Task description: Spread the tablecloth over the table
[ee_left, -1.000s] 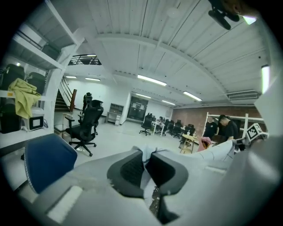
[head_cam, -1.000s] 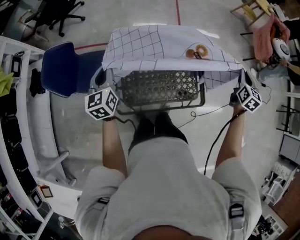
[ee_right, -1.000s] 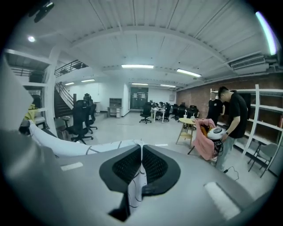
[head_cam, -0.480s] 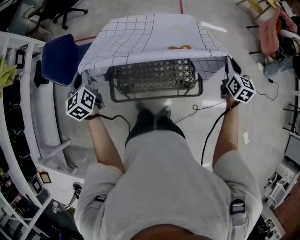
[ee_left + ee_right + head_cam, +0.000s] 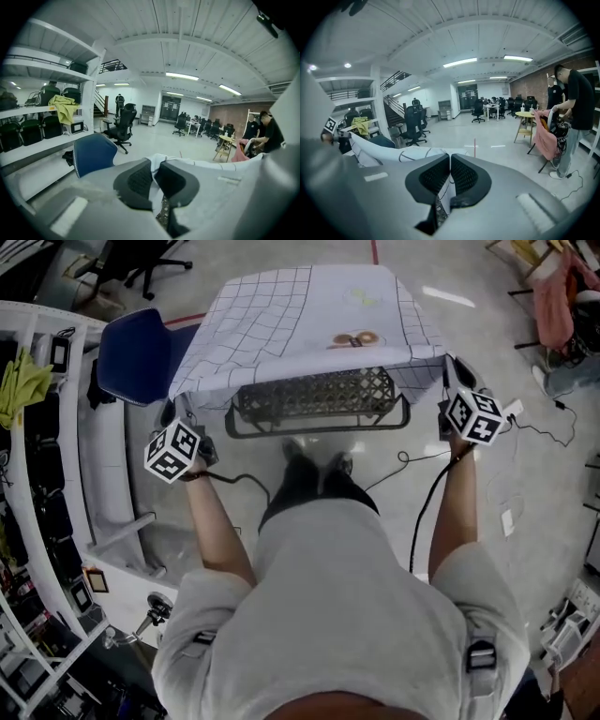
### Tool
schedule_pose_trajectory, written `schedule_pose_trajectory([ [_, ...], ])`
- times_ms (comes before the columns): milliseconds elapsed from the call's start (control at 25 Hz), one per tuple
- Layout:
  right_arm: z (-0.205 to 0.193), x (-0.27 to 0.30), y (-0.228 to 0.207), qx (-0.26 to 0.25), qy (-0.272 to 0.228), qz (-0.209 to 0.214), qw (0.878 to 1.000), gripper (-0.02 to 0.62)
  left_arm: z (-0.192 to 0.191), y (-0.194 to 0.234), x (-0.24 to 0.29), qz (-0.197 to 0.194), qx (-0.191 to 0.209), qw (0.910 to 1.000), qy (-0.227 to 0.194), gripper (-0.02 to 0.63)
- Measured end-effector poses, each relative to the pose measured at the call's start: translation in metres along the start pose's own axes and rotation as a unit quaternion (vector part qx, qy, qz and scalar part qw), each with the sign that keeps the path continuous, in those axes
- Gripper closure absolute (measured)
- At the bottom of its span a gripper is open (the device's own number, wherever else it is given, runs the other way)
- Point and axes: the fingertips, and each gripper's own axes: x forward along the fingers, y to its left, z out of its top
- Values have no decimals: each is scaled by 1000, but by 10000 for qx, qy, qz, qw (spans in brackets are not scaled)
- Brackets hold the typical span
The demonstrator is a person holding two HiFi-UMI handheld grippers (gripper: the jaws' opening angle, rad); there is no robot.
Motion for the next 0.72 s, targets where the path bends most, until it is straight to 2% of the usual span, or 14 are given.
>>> schedule_pose_trajectory([
  [360,-31,-32,-6,94,-44,64,9999,586,-32,-2,-28,29,-3,9999,123,583],
  [480,-33,-36,-6,30,-116,71,9999,586,-38,-2,-34,-17,152,9998,107,583],
  [720,-38,-38,-1,18,-2,-33,10000,586,-44,5,-33,3,145,9997,215,583],
])
